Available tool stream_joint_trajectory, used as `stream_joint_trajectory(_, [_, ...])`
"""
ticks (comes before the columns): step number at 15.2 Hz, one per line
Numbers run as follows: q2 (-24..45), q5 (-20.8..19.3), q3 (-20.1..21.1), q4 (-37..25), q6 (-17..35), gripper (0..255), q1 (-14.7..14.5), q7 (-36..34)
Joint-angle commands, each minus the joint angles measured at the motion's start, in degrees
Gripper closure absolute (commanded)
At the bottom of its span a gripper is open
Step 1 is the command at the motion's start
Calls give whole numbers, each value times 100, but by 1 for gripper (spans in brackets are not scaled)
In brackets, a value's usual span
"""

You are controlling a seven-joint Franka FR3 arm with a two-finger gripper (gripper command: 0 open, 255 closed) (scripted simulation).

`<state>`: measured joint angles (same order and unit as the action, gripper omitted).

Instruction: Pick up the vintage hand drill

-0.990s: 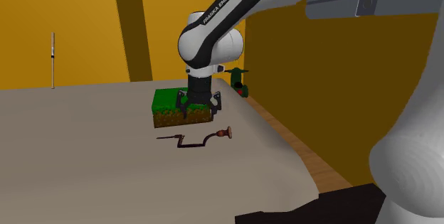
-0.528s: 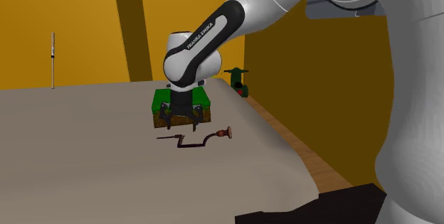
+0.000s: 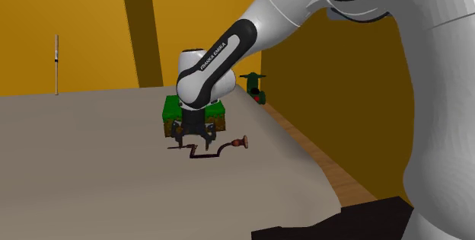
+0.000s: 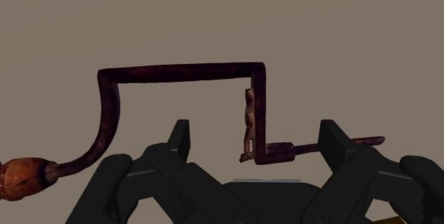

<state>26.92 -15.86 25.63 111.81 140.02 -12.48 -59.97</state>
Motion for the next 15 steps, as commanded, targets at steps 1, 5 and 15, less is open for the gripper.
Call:
stream_joint_trajectory(1, [42,-29,-18,1,44,0,-22,-27])
stream_joint_trajectory(5, [53,-31,-20,-14,39,255,-24,-26])
stream_joint_trajectory(15, [-167,104,81,-28,-182,255,53,58])
